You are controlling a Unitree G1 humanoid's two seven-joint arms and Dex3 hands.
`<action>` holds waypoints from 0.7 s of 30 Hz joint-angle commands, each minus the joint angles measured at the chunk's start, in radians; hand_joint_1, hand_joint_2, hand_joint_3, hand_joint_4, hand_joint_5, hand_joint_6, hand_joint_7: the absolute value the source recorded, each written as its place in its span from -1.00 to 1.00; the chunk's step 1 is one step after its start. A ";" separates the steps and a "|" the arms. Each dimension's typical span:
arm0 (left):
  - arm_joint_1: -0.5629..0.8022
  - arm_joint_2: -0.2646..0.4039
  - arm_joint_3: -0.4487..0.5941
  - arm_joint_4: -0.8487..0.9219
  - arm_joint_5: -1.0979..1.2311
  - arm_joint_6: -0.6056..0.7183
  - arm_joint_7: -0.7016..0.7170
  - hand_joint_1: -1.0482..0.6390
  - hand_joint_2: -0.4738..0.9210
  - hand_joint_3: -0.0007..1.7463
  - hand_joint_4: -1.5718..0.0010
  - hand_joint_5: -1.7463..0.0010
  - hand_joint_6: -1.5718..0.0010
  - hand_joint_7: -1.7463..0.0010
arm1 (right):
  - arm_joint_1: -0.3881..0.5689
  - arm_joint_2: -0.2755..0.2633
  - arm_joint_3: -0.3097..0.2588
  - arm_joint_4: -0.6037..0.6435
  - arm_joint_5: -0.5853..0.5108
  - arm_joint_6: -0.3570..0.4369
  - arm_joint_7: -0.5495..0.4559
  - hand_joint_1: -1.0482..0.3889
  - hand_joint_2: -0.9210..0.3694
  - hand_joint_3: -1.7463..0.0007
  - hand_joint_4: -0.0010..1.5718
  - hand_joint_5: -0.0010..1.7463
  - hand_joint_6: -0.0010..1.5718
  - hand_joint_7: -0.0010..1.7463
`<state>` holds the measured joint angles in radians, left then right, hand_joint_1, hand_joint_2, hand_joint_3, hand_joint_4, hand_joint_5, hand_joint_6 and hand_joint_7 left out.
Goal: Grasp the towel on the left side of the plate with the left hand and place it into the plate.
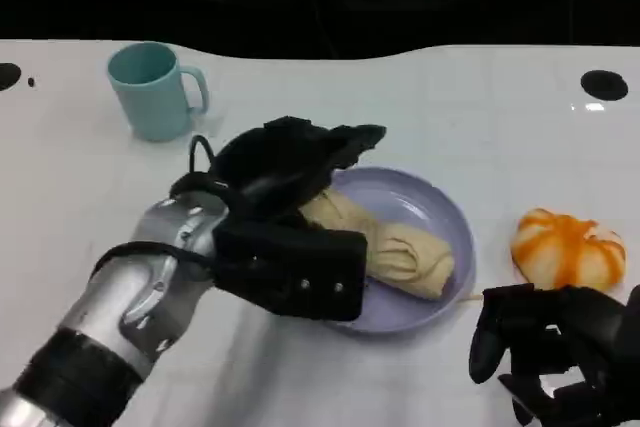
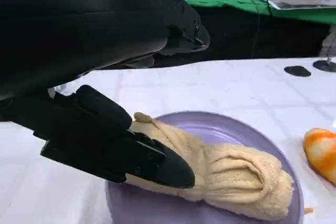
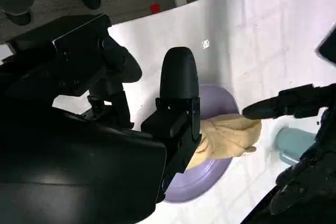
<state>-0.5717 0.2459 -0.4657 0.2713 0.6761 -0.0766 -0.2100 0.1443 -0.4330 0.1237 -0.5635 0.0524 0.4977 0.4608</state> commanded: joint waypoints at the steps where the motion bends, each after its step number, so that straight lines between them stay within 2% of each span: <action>1: 0.074 0.038 0.077 -0.109 -0.107 0.036 -0.080 -0.58 1.00 -0.86 0.81 0.55 0.73 0.94 | -0.004 -0.015 -0.018 -0.005 0.009 0.003 0.006 0.56 -0.53 -0.20 -0.12 0.93 -0.15 0.65; 7: 0.178 0.040 0.171 -0.232 -0.270 0.085 -0.152 -0.38 1.00 -0.80 0.60 0.40 0.58 0.90 | -0.005 -0.013 -0.022 -0.006 0.022 0.014 0.010 0.55 -0.54 -0.20 -0.13 0.93 -0.15 0.65; 9: 0.221 0.029 0.214 -0.282 -0.348 0.128 -0.174 -0.31 1.00 -0.78 0.55 0.26 0.49 0.90 | -0.006 -0.015 -0.019 -0.005 0.019 0.010 0.011 0.55 -0.53 -0.19 -0.13 0.93 -0.15 0.64; 11: 0.259 0.018 0.247 -0.327 -0.410 0.167 -0.185 -0.21 1.00 -0.76 0.57 0.00 0.36 0.89 | -0.007 -0.016 -0.016 -0.006 0.017 0.008 0.010 0.56 -0.53 -0.19 -0.12 0.93 -0.15 0.65; 14: 0.337 -0.011 0.302 -0.401 -0.522 0.226 -0.185 -0.03 1.00 -0.73 0.46 -0.15 0.08 0.78 | -0.010 -0.015 -0.015 -0.002 0.017 0.006 0.011 0.56 -0.53 -0.19 -0.13 0.93 -0.15 0.65; 15: 0.358 -0.020 0.318 -0.422 -0.558 0.247 -0.187 0.03 0.98 -0.66 0.36 -0.21 -0.02 0.71 | -0.012 -0.015 -0.015 0.002 0.016 0.003 0.011 0.56 -0.53 -0.19 -0.13 0.93 -0.15 0.65; 17: 0.402 -0.048 0.364 -0.480 -0.652 0.344 -0.190 0.08 0.79 -0.29 0.18 -0.29 -0.13 0.47 | -0.016 -0.013 -0.015 0.009 0.020 0.001 0.014 0.56 -0.53 -0.19 -0.13 0.92 -0.15 0.64; 18: 0.421 -0.058 0.384 -0.510 -0.690 0.395 -0.185 0.09 0.70 -0.13 0.10 -0.31 -0.14 0.34 | -0.017 -0.013 -0.015 0.011 0.021 0.001 0.015 0.56 -0.53 -0.19 -0.13 0.93 -0.15 0.64; 19: 0.440 -0.065 0.403 -0.546 -0.726 0.451 -0.180 0.10 0.57 0.09 0.06 -0.41 -0.11 0.13 | -0.019 -0.011 -0.015 0.012 0.023 0.002 0.015 0.56 -0.53 -0.19 -0.13 0.93 -0.15 0.64; 21: 0.469 -0.073 0.440 -0.612 -0.797 0.560 -0.176 0.11 0.46 0.30 0.08 -0.59 -0.02 -0.14 | -0.021 -0.010 -0.015 0.014 0.025 0.003 0.016 0.56 -0.54 -0.19 -0.13 0.93 -0.15 0.65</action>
<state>-0.1374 0.1779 -0.0786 -0.2593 -0.0408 0.3649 -0.3935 0.1306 -0.4357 0.1140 -0.5557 0.0673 0.5036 0.4715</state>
